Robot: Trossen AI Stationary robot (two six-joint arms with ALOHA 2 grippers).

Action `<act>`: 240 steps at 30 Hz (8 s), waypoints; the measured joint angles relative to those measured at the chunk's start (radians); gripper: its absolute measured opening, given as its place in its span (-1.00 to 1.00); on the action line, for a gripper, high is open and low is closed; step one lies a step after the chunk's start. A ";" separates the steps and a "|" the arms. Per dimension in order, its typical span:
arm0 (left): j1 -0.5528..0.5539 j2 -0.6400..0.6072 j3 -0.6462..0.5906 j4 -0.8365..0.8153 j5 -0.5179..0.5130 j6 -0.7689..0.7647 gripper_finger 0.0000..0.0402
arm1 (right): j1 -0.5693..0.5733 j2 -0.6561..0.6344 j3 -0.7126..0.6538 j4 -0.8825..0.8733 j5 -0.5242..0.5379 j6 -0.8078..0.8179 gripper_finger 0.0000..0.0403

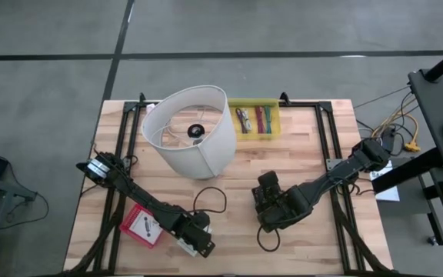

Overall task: Pick and place items into bin
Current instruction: Put the white box into the red bin, then return to Home Position

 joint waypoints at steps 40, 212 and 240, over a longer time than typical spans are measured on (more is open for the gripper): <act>-0.001 -0.220 0.000 -0.004 0.002 0.148 -1.00 | 0.000 0.000 0.000 -0.002 -0.001 0.000 -0.72; 0.285 -1.890 -1.199 0.639 -0.198 1.482 -1.00 | -0.006 -0.002 0.000 0.101 0.105 0.562 -0.72; 0.418 -1.993 -1.170 0.541 -0.343 1.475 -1.00 | -0.201 -0.406 -0.597 1.343 -0.222 0.154 -0.96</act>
